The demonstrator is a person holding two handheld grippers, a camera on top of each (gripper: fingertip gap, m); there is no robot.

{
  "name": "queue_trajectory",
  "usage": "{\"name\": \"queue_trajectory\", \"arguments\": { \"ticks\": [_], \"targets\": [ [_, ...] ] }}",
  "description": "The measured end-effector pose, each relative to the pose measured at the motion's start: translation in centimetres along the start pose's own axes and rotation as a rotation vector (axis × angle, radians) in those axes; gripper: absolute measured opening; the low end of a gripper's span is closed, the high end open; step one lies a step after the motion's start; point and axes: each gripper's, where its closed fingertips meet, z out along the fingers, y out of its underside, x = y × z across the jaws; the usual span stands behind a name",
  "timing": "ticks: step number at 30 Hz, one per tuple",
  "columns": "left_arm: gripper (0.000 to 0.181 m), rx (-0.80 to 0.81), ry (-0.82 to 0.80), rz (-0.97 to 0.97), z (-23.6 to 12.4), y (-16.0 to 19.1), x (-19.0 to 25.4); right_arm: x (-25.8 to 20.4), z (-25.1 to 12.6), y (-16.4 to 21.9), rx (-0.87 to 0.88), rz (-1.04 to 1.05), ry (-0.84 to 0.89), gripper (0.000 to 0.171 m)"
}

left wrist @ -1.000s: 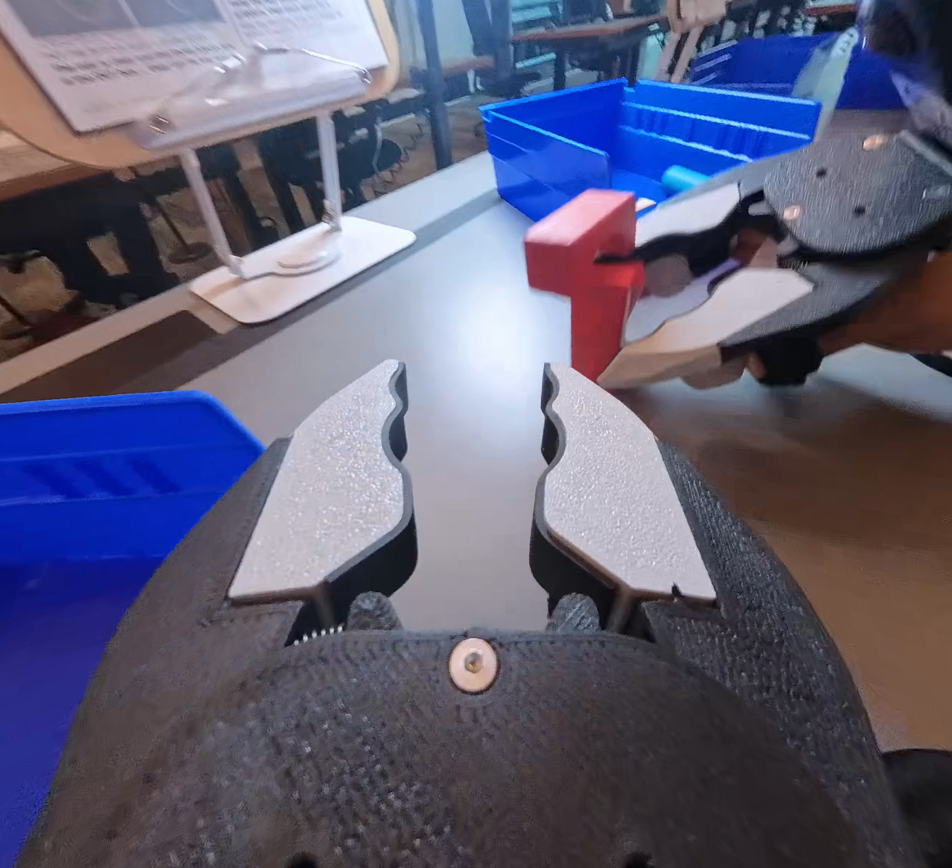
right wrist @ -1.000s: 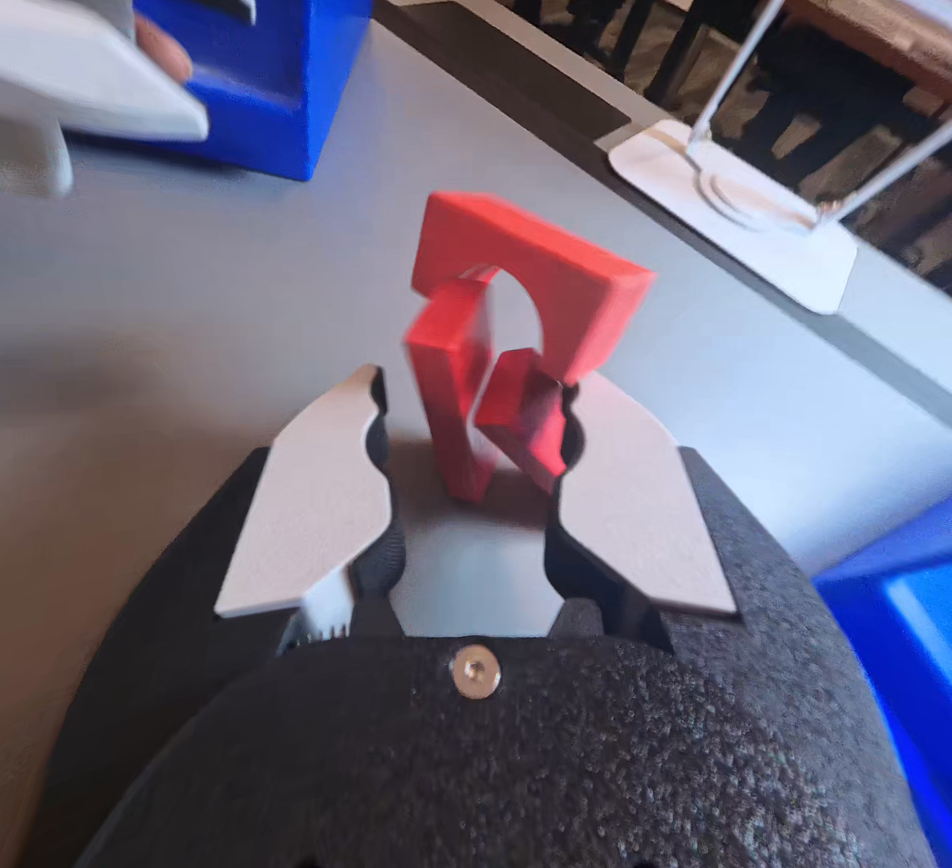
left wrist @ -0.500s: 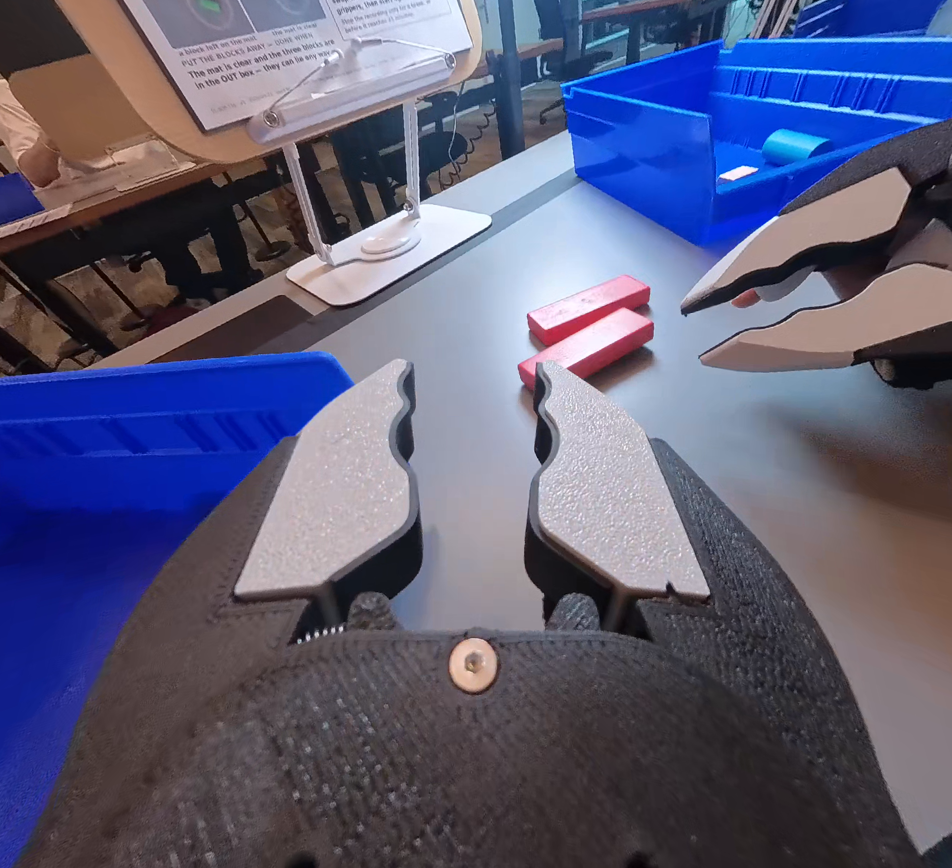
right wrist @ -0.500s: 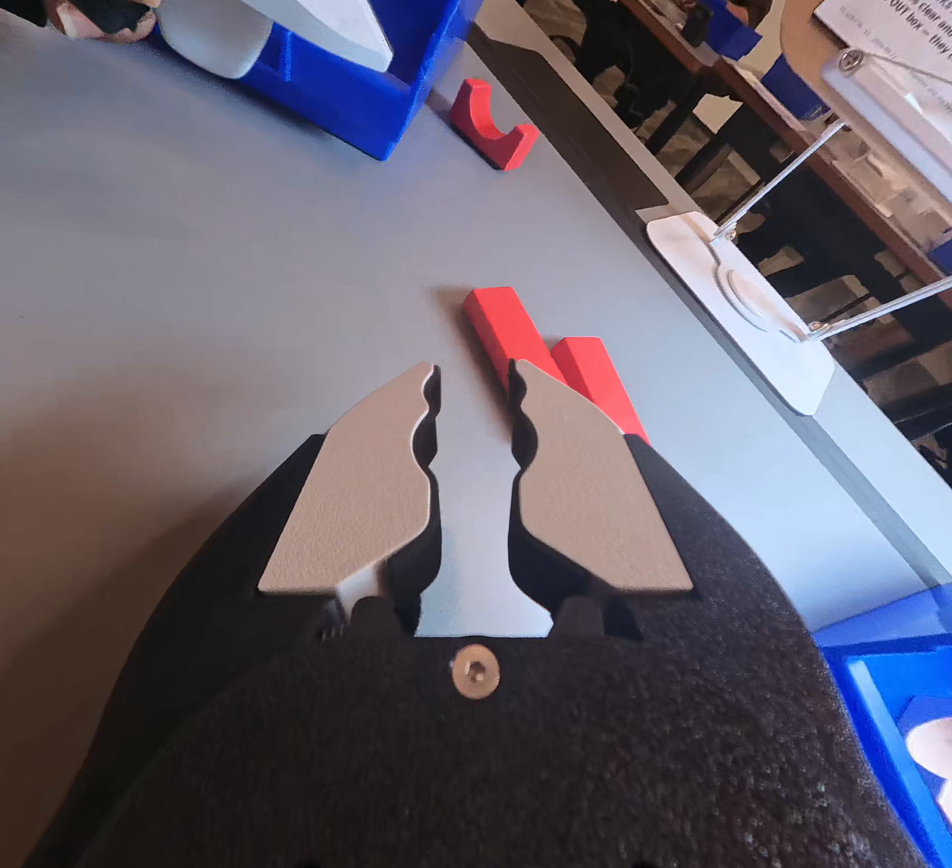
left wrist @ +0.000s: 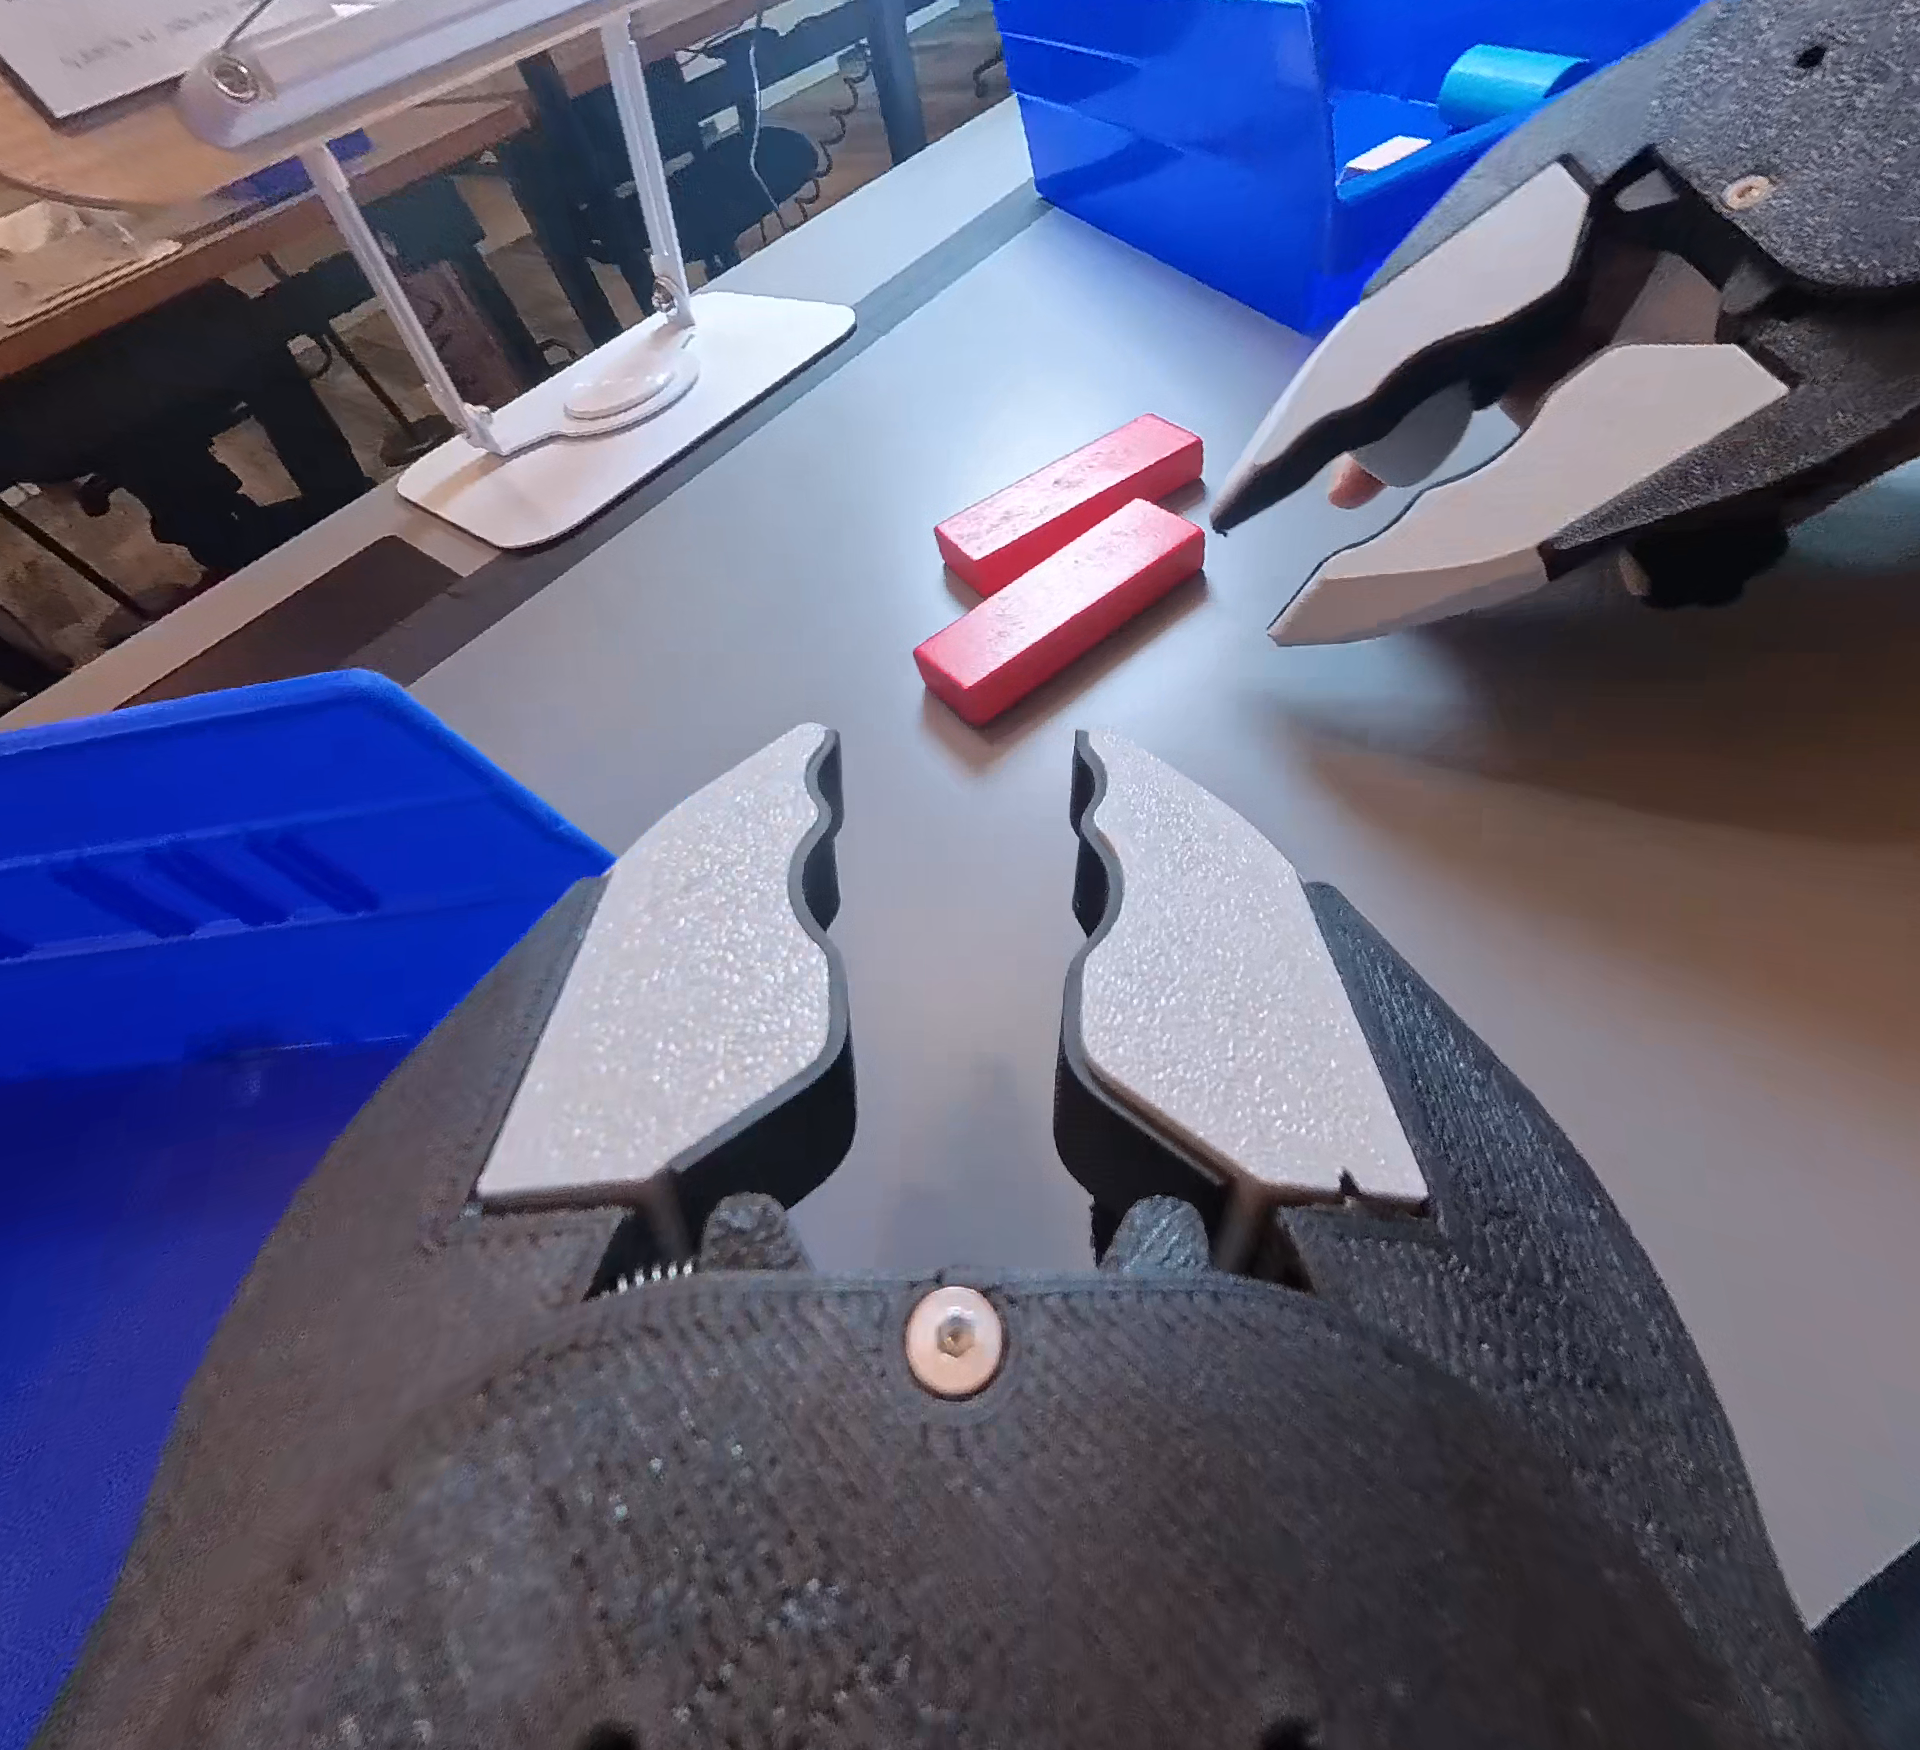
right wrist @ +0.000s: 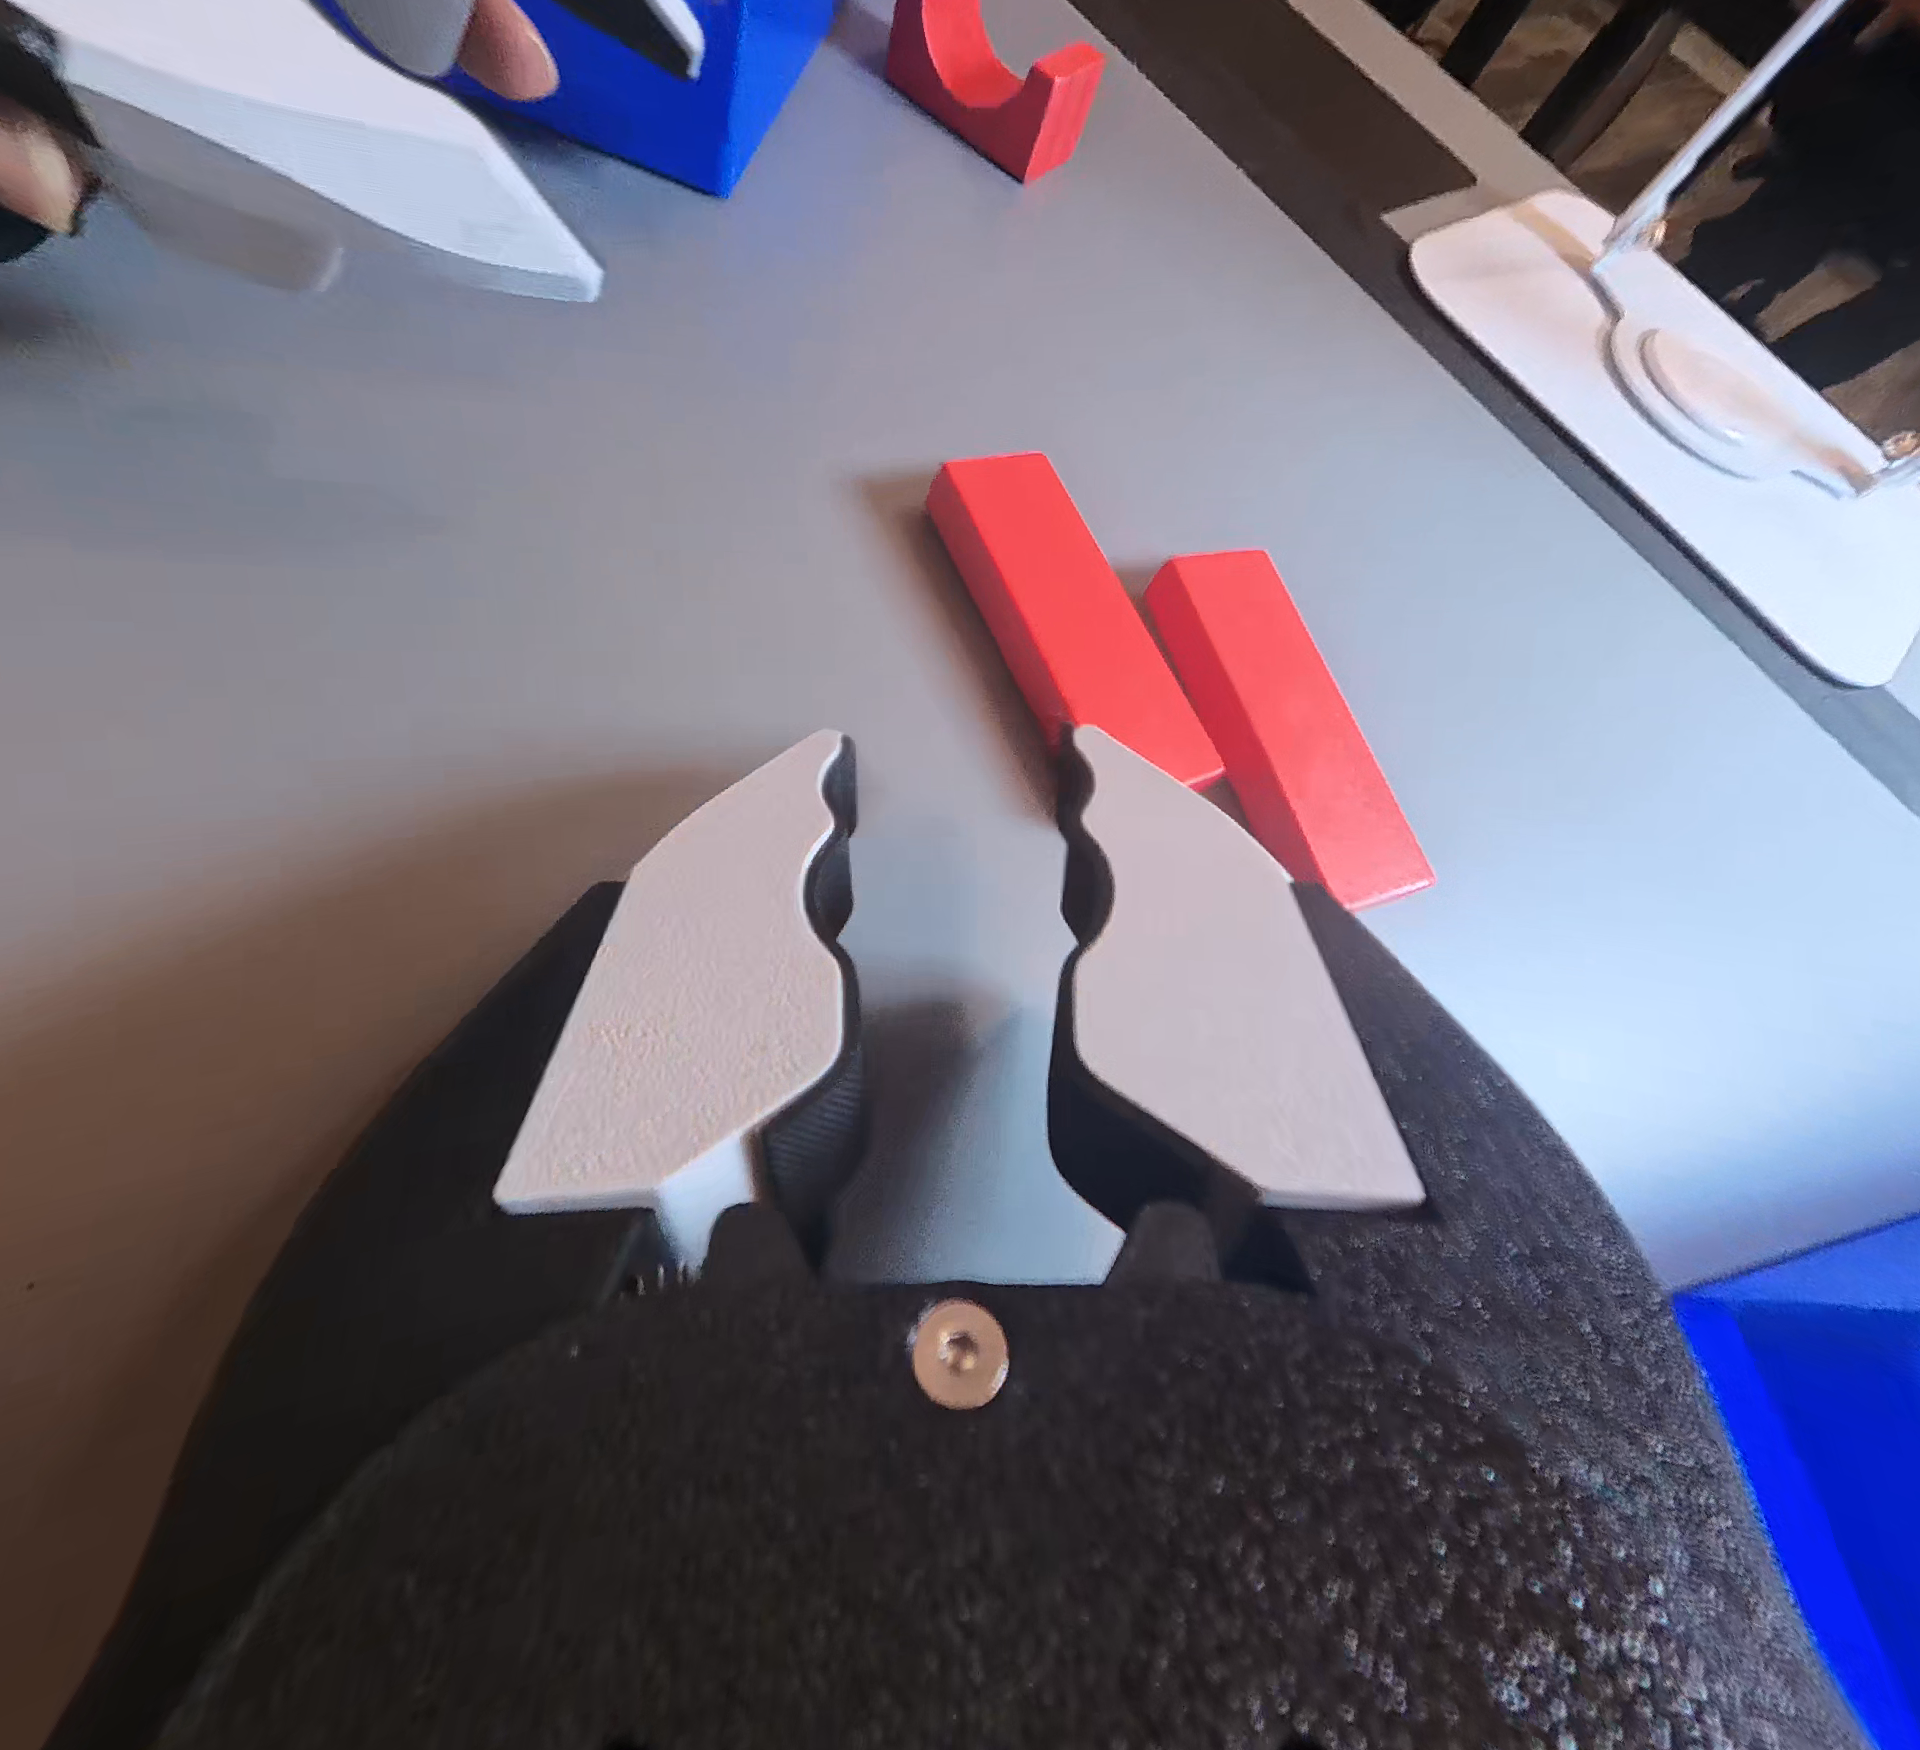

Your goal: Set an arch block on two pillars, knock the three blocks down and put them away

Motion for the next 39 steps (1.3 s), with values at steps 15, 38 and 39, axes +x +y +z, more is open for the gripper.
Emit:
{"name": "queue_trajectory", "arguments": {
  "ticks": [15, 38, 39],
  "targets": [
    [0.038, -0.100, 0.017, 0.087, 1.1, 1.8, 1.4, 3.2, 3.2, 1.4, -0.121, 0.105, -0.171, 0.052],
    [0.033, -0.133, 0.068, 0.196, 1.5, 2.1, 3.9, 28.9, -17.3, 6.7, -0.006, 0.448, 0.925, 0.031],
    [0.033, -0.134, 0.066, 0.197, 1.5, 2.1, 3.8, 29.2, -17.3, 7.6, -0.058, 0.437, 0.945, 0.010]
  ]
}}
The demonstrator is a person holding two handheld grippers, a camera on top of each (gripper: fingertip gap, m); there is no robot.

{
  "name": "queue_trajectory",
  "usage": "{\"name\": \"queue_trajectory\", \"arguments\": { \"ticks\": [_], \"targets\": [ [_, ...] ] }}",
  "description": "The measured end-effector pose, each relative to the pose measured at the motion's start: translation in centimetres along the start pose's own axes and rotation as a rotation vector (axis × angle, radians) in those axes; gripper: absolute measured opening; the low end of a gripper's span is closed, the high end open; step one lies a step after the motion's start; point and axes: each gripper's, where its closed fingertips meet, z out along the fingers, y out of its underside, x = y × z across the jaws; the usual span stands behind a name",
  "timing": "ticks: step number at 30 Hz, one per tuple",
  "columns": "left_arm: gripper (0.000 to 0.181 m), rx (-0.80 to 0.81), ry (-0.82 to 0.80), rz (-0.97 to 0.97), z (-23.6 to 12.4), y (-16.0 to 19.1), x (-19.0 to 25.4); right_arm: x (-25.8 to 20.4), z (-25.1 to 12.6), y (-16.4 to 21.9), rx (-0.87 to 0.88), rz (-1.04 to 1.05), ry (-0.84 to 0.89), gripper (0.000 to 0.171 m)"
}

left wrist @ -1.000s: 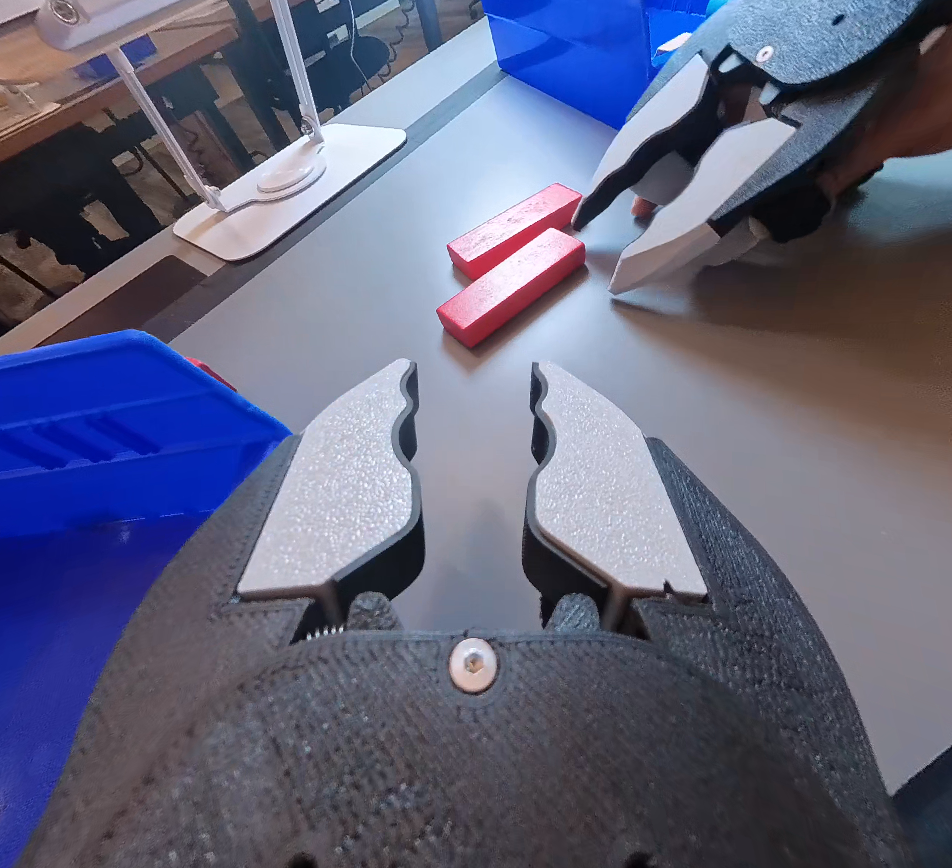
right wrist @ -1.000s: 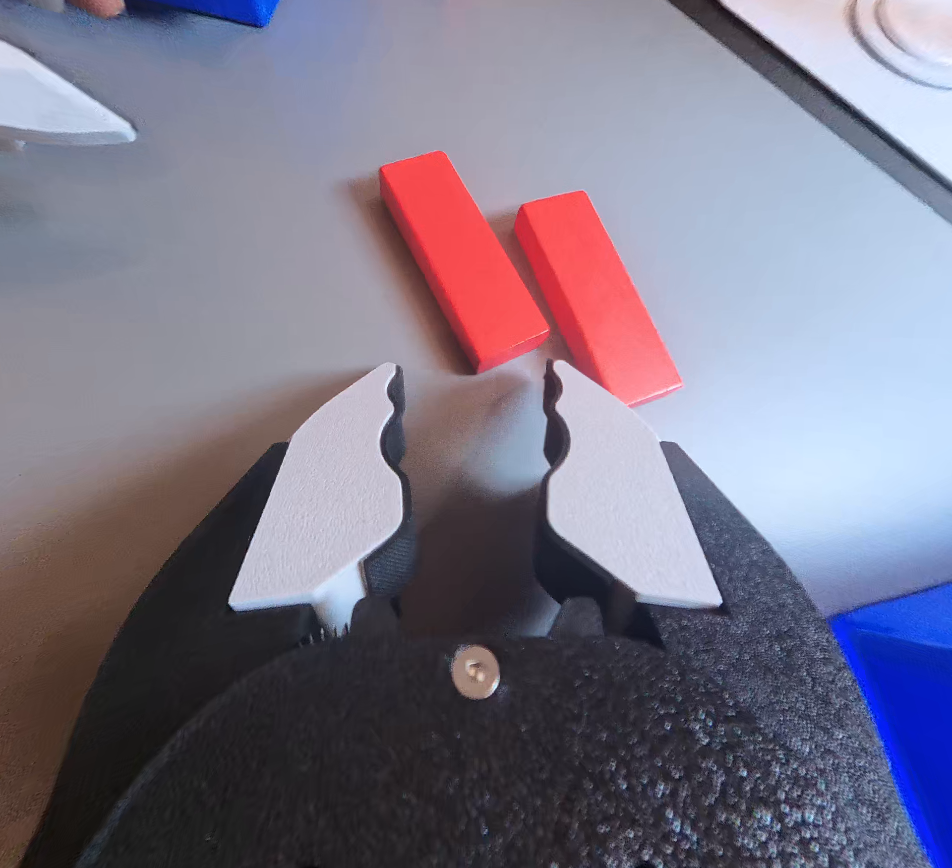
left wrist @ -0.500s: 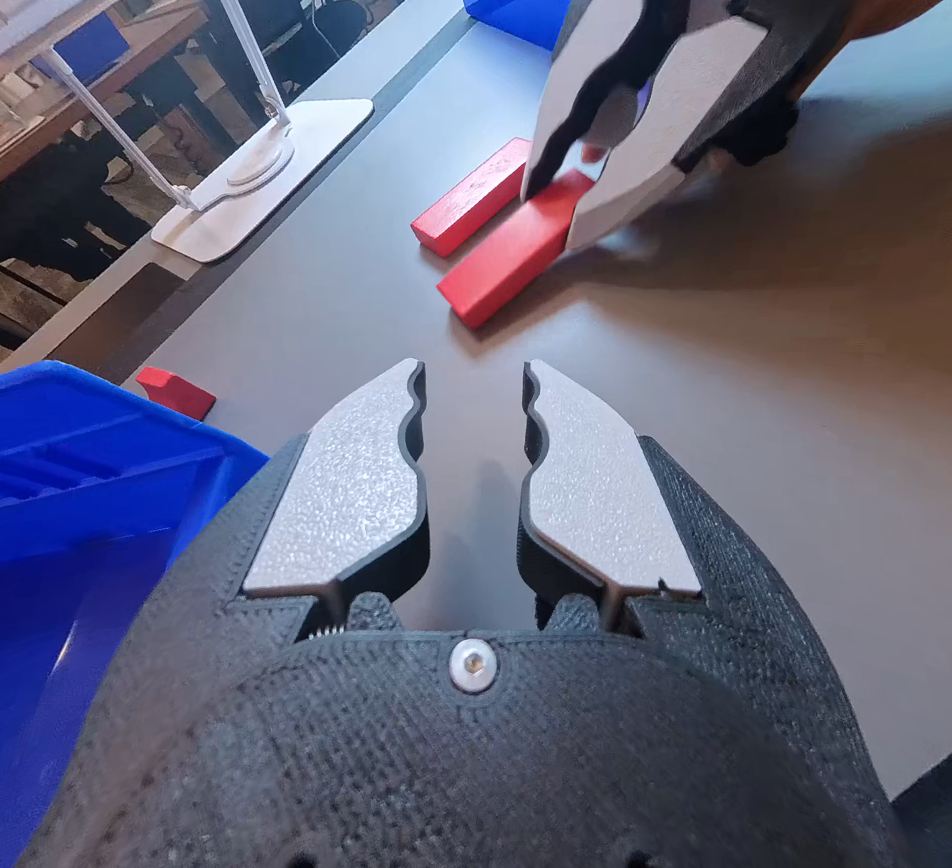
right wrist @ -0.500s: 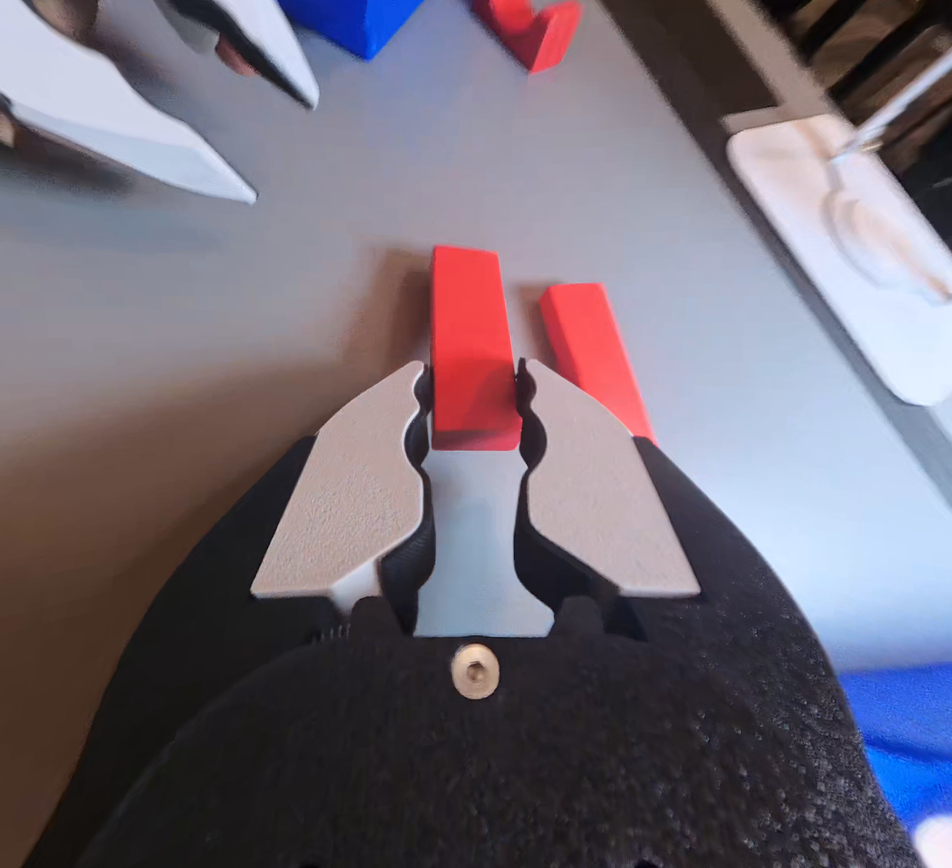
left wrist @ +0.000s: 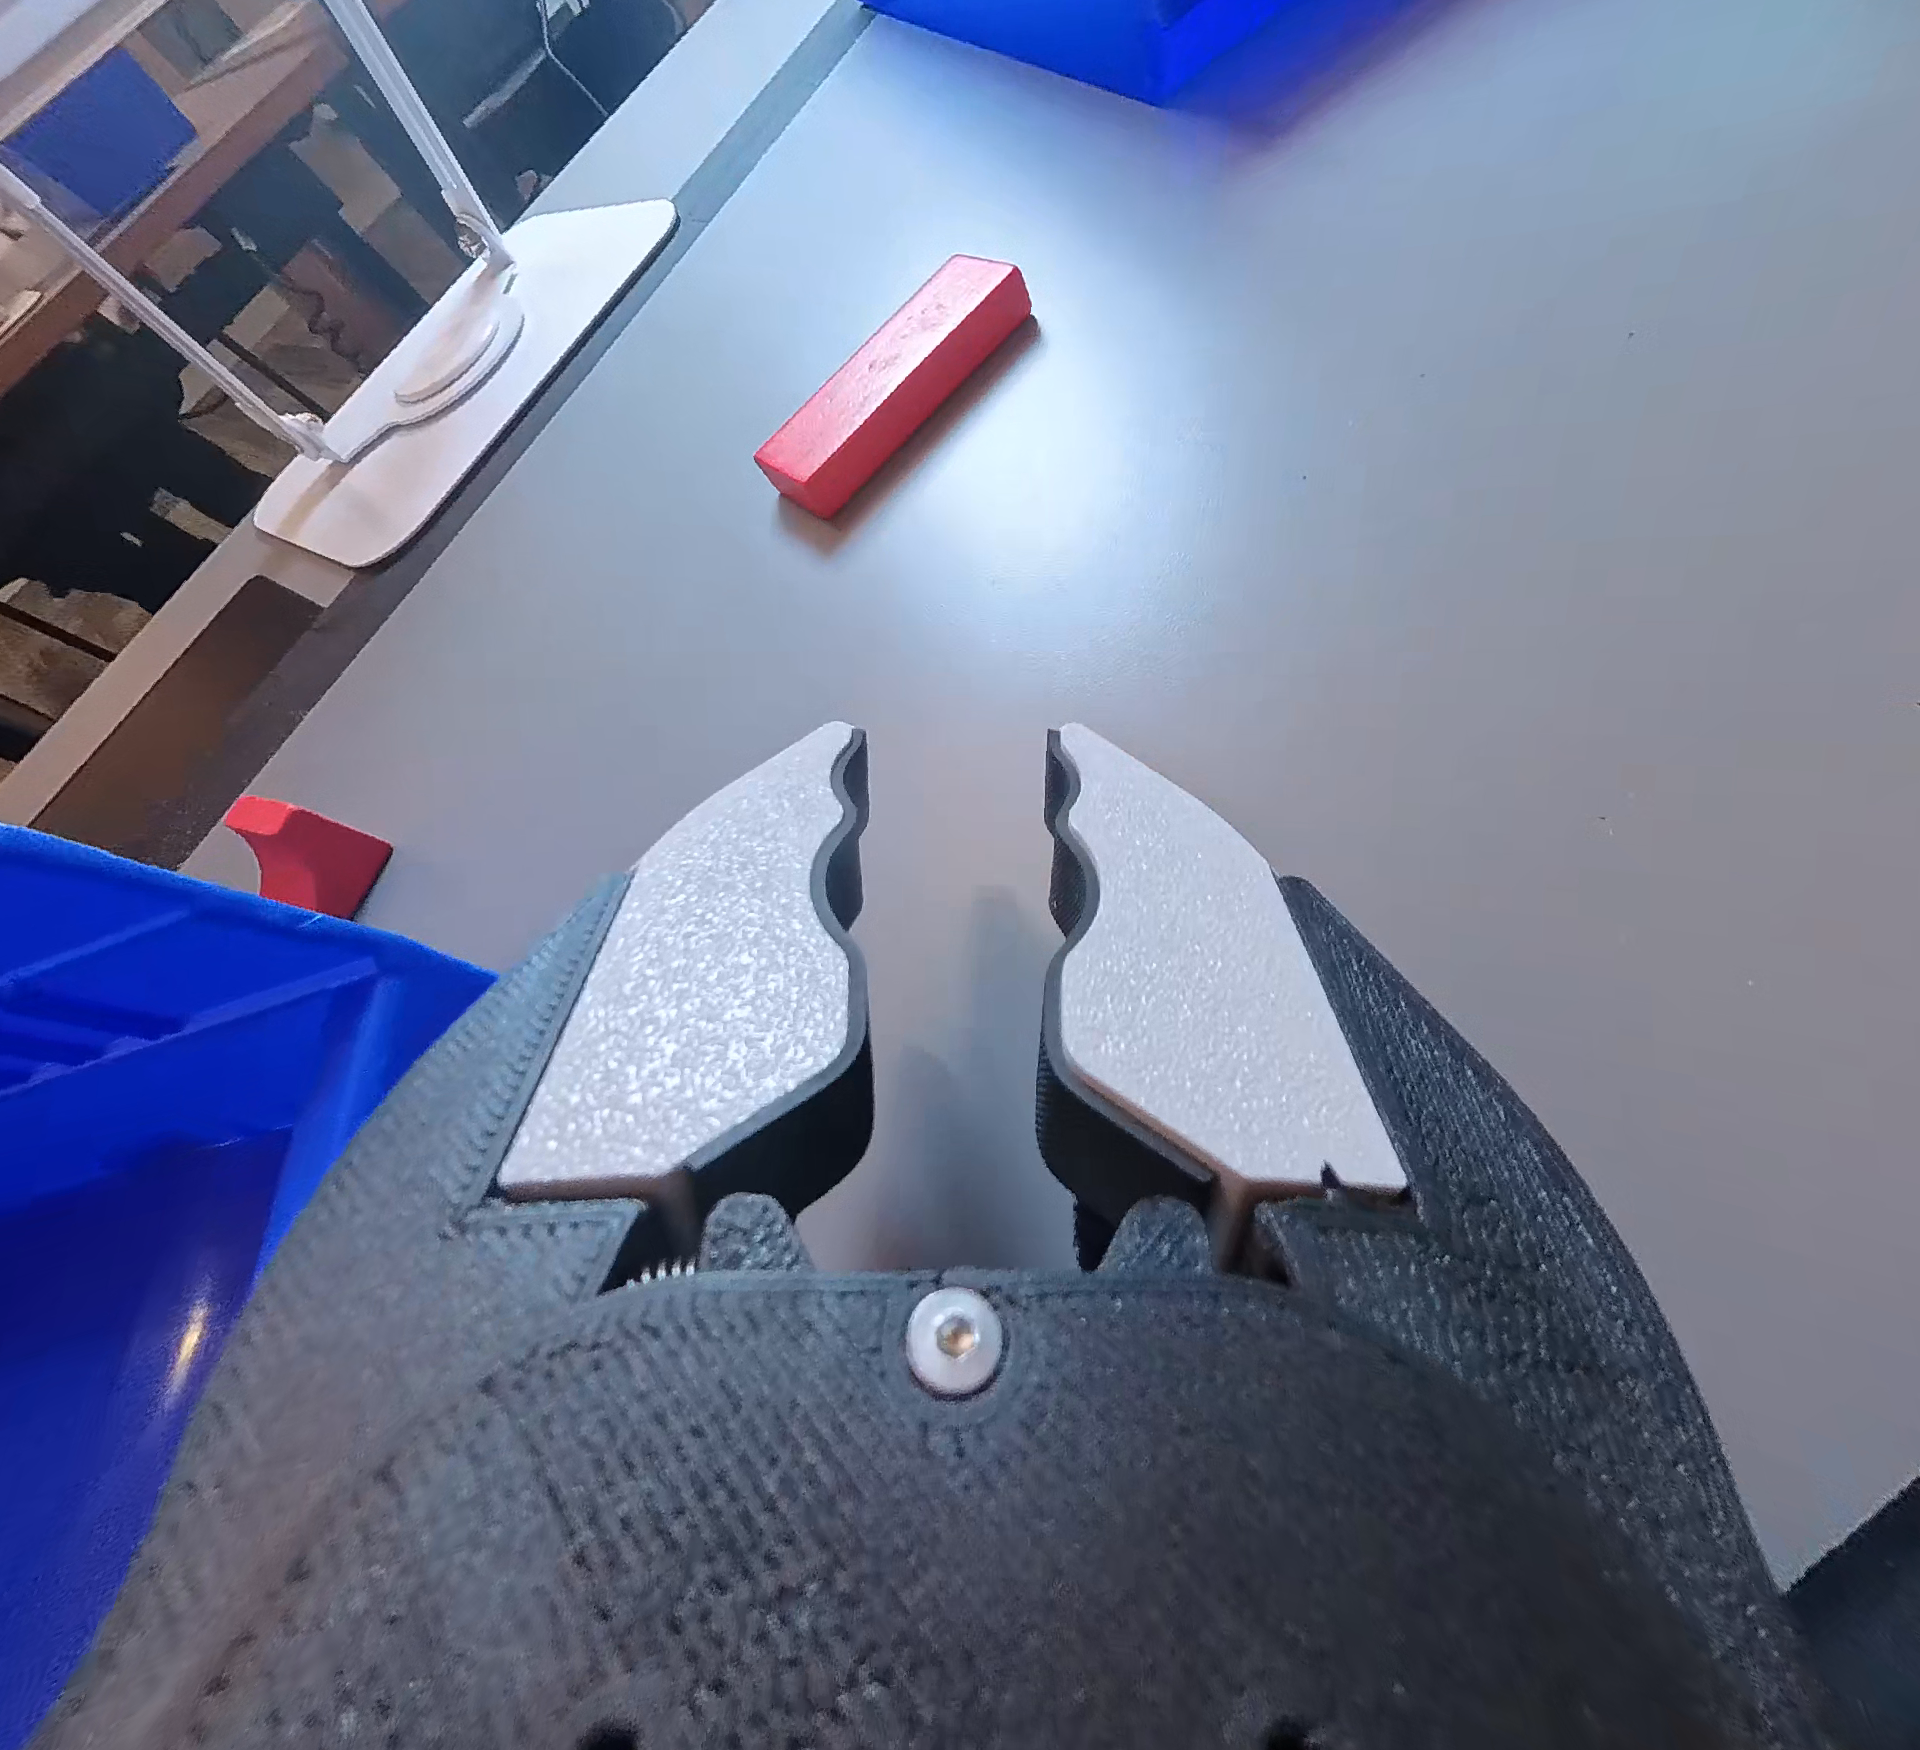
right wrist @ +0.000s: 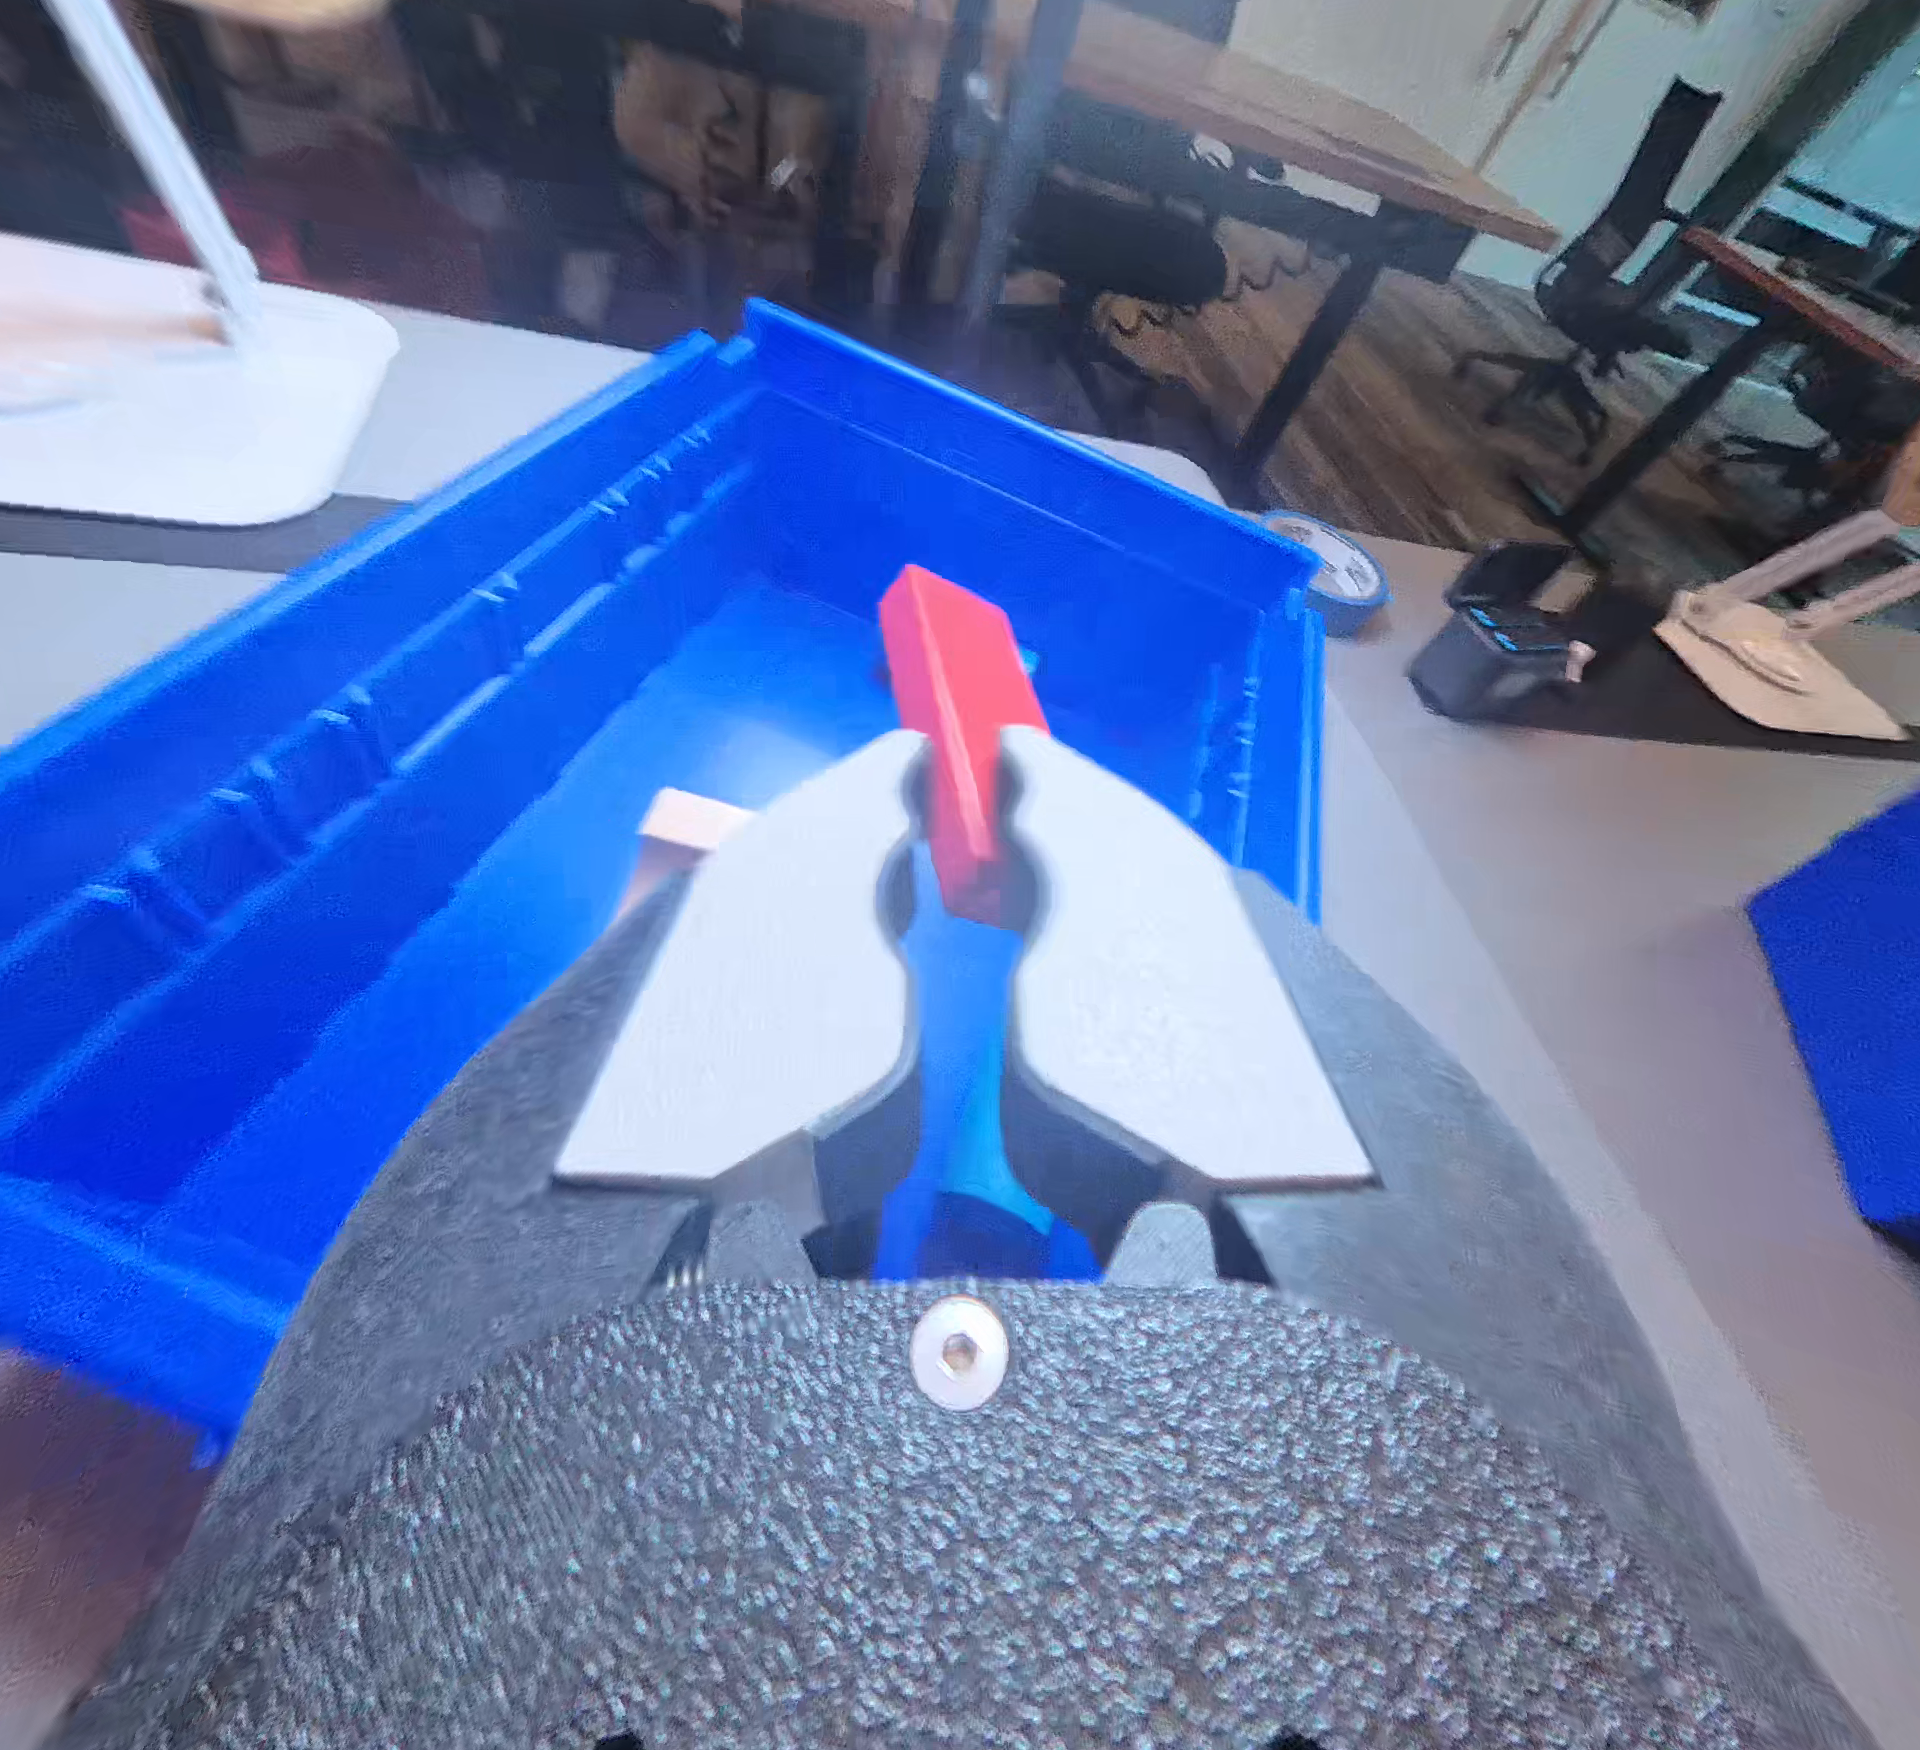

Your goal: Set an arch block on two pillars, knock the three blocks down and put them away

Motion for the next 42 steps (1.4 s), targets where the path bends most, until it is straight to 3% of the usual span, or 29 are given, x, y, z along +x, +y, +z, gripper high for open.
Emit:
{"name": "queue_trajectory", "arguments": {
  "ticks": [2, 4, 9, 13, 15, 18, 21, 24, 27, 31, 33, 37, 40, 41, 42],
  "targets": [
    [0.033, 0.001, -0.003, 0.001, 0.0, 0.0, 0.0, 1.1, 0.6, 0.9, -0.044, -0.045, 0.084, 0.000],
    [0.033, -0.002, 0.000, 0.004, 0.0, 0.1, 0.0, 1.1, 1.0, 1.9, -0.098, -0.095, 0.095, 0.014],
    [0.033, -0.007, 0.003, 0.019, 0.0, 0.1, 0.2, -0.4, 0.3, 0.3, 0.008, -0.083, 0.035, 0.014],
    [0.033, -0.008, 0.004, 0.011, 0.0, 0.1, 0.2, -4.2, -2.6, -3.6, 0.240, -0.087, -0.142, 0.024],
    [0.032, -0.008, 0.005, 0.008, 0.0, 0.1, 0.1, -9.1, -5.1, -4.9, 0.323, -0.147, -0.360, 0.024],
    [0.032, -0.011, 0.007, 0.011, 0.1, 0.2, 0.2, -17.7, -8.6, -2.6, 0.228, -0.249, -0.726, 0.029],
    [0.032, -0.010, 0.008, 0.019, 0.0, 0.2, 0.3, -23.7, -9.8, 2.0, 0.055, -0.340, -0.916, 0.040],
    [0.032, -0.011, 0.015, 0.022, 0.0, 0.1, 0.5, -26.4, -8.3, 5.7, -0.081, -0.406, -0.920, 0.066],
    [0.032, -0.015, 0.021, 0.034, 0.1, 0.1, 0.7, -27.2, -6.2, 6.6, -0.137, -0.427, -0.875, 0.072],
    [0.032, -0.021, 0.025, 0.048, 0.2, 0.2, 0.9, -28.4, -5.3, 7.2, -0.238, -0.350, -0.920, 0.060],
    [0.031, -0.022, 0.026, 0.050, 0.2, 0.2, 0.9, -28.1, -5.4, 7.3, -0.242, -0.374, -0.933, 0.037],
    [0.031, -0.022, 0.029, 0.054, 0.2, 0.2, 1.0, -27.9, -7.4, 7.7, -0.228, -0.447, -0.984, 0.034],
    [0.031, -0.022, 0.031, 0.060, 0.1, 0.2, 1.1, -27.0, -9.1, 4.8, -0.067, -0.435, -0.960, 0.032],
    [0.031, -0.021, 0.034, 0.062, 0.2, 0.2, 1.2, -26.3, -9.8, 2.9, 0.019, -0.398, -0.949, 0.000],
    [0.030, -0.022, 0.036, 0.066, 0.2, 0.2, 1.3, -25.1, -10.3, 0.8, 0.108, -0.349, -0.922, 0.000]
  ]
}}
